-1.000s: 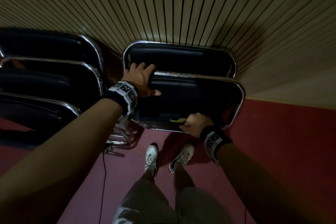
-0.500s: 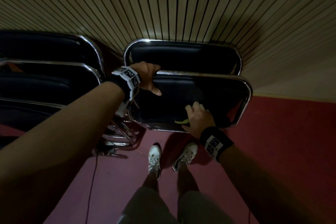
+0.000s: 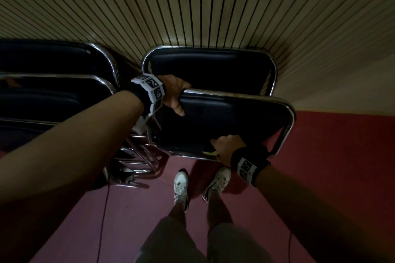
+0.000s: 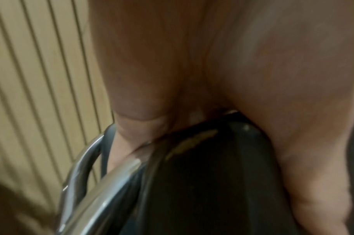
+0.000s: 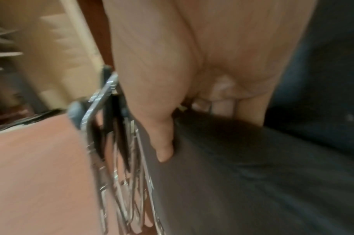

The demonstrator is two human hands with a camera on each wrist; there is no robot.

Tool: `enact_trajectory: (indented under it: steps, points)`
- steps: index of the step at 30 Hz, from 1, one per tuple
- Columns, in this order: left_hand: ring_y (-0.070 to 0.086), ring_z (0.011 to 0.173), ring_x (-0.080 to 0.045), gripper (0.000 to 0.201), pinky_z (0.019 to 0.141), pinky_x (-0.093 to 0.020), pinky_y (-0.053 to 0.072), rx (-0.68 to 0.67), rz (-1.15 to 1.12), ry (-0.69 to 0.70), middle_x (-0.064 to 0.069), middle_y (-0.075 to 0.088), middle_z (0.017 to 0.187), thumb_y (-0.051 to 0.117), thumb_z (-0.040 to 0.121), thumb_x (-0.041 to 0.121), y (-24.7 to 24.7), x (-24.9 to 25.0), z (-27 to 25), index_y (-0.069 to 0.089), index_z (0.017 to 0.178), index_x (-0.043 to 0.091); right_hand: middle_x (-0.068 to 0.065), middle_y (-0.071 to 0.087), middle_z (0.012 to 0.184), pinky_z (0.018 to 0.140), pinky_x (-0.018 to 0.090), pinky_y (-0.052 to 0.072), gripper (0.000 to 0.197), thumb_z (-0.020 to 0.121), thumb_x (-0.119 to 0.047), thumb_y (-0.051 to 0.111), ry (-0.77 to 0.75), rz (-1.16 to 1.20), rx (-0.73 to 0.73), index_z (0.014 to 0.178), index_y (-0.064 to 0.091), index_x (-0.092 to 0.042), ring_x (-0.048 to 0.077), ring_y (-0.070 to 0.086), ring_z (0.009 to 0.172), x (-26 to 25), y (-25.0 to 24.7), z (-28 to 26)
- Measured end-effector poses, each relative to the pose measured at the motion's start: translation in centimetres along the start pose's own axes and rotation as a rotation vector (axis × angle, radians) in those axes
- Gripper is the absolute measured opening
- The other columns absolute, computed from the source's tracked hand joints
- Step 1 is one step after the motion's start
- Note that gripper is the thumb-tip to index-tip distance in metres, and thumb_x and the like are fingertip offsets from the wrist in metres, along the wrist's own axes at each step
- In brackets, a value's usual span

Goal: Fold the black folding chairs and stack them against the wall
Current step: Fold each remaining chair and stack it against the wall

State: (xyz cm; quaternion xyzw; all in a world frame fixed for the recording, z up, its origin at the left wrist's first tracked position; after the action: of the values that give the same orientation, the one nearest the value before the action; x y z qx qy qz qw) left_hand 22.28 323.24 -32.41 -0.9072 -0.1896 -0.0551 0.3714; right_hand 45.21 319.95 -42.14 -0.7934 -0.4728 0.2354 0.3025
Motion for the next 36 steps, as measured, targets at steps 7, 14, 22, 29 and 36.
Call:
enact_trajectory:
  steps: [7, 14, 22, 29, 36]
  points:
    - [0.06, 0.104, -0.019, 0.058, 0.086, -0.027, 0.045, -0.037, 0.004, 0.009, 0.009, 0.061, 0.1, 0.09, 0.067, 0.042, 0.6, -0.6, 1.3, 0.061, 0.115, 0.026, 0.008, 0.064, 0.123, 0.069, 0.033, 0.04, 0.045, 0.097, -0.032, 0.055, -0.033, 0.016, -0.003, 0.138, 0.05, -0.017, 0.031, 0.066, 0.105, -0.5, 0.9, 0.3]
    - [0.058, 0.102, -0.018, 0.062, 0.088, -0.033, 0.048, 0.022, -0.024, -0.038, 0.006, 0.062, 0.108, 0.088, 0.069, 0.046, -0.7, -2.4, 0.6, 0.059, 0.12, 0.026, 0.005, 0.065, 0.123, 0.074, 0.035, 0.041, 0.039, 0.097, -0.032, 0.058, 0.014, -0.047, 0.026, 0.134, 0.053, -0.022, 0.028, 0.065, 0.111, 0.6, -2.2, 1.9]
    - [0.054, 0.117, -0.023, 0.072, 0.092, -0.034, 0.043, 0.064, 0.02, 0.015, 0.007, 0.059, 0.117, 0.088, 0.064, 0.051, -1.3, -2.4, 1.5, 0.053, 0.124, 0.035, 0.003, 0.061, 0.128, 0.08, 0.039, 0.052, 0.045, 0.092, -0.037, 0.066, 0.085, 0.119, -0.001, 0.131, 0.052, -0.023, 0.029, 0.063, 0.114, 1.5, -2.2, 2.8]
    - [0.061, 0.105, -0.018, 0.061, 0.086, -0.027, 0.043, -0.029, -0.077, 0.028, 0.006, 0.066, 0.109, 0.09, 0.068, 0.029, -0.7, -2.4, 1.5, 0.057, 0.12, 0.028, 0.006, 0.066, 0.121, 0.068, 0.035, 0.046, 0.036, 0.094, -0.025, 0.058, 0.043, 0.047, -0.015, 0.13, 0.055, -0.02, 0.03, 0.067, 0.104, 0.1, -0.8, 2.3]
    - [0.061, 0.111, -0.021, 0.065, 0.092, -0.033, 0.047, -0.01, -0.082, 0.009, 0.004, 0.065, 0.114, 0.09, 0.069, 0.034, -0.9, -2.2, 1.1, 0.056, 0.124, 0.029, 0.003, 0.059, 0.129, 0.084, 0.04, 0.049, 0.05, 0.09, -0.036, 0.066, 0.092, 0.109, 0.049, 0.134, 0.049, -0.021, 0.028, 0.059, 0.117, 0.7, -0.2, 2.6]
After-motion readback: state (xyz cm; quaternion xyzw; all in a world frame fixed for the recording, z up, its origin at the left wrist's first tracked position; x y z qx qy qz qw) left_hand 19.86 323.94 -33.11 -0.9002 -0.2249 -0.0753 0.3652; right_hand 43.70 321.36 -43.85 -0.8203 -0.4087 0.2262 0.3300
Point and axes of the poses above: each hand's wrist, its own z-axis towards the middle knuckle, its own y-axis out of the palm, x = y × z, the point moved 6 cm from there along z, towards the middle knuckle
